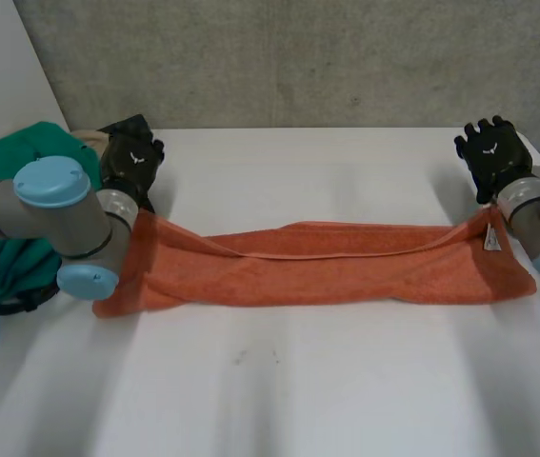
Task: Fold the laundry.
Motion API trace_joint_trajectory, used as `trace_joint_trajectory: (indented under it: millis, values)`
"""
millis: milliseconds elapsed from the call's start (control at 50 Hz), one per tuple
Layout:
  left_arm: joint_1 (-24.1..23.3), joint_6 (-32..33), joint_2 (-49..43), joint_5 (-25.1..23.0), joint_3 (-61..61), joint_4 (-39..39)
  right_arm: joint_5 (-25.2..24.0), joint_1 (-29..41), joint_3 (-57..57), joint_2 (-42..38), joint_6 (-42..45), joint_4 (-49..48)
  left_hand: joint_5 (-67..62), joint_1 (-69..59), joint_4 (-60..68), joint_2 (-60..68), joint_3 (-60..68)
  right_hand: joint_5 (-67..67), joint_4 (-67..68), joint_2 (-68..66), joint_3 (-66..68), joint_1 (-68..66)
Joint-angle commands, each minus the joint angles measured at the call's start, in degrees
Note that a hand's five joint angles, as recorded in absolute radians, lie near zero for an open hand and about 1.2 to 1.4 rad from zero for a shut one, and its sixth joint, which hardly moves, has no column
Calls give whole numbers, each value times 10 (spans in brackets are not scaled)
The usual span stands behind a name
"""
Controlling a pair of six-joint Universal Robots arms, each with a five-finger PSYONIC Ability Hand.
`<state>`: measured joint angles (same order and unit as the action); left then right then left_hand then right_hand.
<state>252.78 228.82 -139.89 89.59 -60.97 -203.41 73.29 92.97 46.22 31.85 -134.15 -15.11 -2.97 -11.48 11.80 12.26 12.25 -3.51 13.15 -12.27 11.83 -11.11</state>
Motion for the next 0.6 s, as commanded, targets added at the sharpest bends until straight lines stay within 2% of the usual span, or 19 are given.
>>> trace_joint_trajectory:
  millis: [20,160,240,300,480,600]
  values:
    - [-8,3,18,-1,-35,7,24,13,6,16,-17,3,-13,-28,25,20,20,35,-32,23,-18,11]
    - [-2,-1,73,-2,-109,10,-10,12,113,124,-17,16,-9,-24,21,17,17,35,-32,23,-18,11]
    - [-4,-2,90,-3,-143,24,-29,11,138,151,-16,71,-4,-19,16,12,12,35,-32,23,-18,11]
    - [-8,-2,98,-12,-155,32,-37,11,138,147,-10,105,7,-8,4,0,0,35,-32,23,-18,11]
    - [-16,-3,89,-33,-139,30,-40,11,114,95,-10,114,6,-9,6,1,1,35,-32,23,-18,11]
    - [-16,-14,39,-32,-81,28,-37,13,50,27,-11,113,-4,-19,16,11,12,35,-32,23,-18,11]
